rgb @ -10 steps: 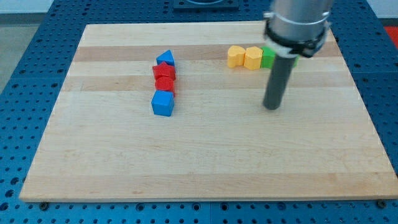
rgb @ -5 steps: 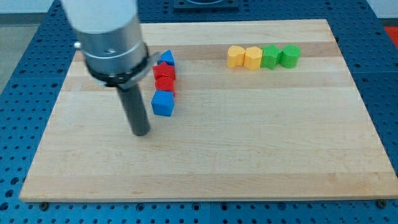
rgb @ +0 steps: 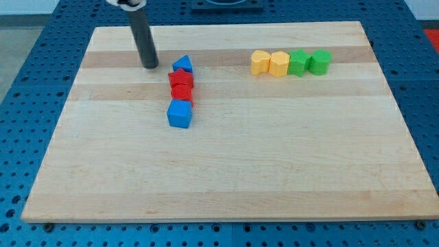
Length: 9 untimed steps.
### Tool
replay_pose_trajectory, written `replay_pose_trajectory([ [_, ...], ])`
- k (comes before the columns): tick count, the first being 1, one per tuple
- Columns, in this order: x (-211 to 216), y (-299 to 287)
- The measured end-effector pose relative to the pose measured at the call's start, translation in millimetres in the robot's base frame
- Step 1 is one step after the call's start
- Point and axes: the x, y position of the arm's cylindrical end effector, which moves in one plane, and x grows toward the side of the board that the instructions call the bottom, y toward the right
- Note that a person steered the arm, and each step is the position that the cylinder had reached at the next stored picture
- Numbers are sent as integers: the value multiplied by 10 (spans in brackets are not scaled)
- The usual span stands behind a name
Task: Move the triangle below the heart
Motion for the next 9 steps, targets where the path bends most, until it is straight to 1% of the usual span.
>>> replay_pose_trajectory([
  [1,-16,335],
  [2,32,538],
  [5,310,634],
  [6,421,759],
  [7,566,941],
  [9,1002,1025],
])
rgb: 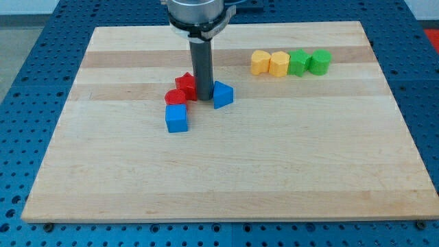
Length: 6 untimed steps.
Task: Move the triangle below the heart
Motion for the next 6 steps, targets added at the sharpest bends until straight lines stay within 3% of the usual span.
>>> replay_pose_trajectory([
  [6,244,932],
])
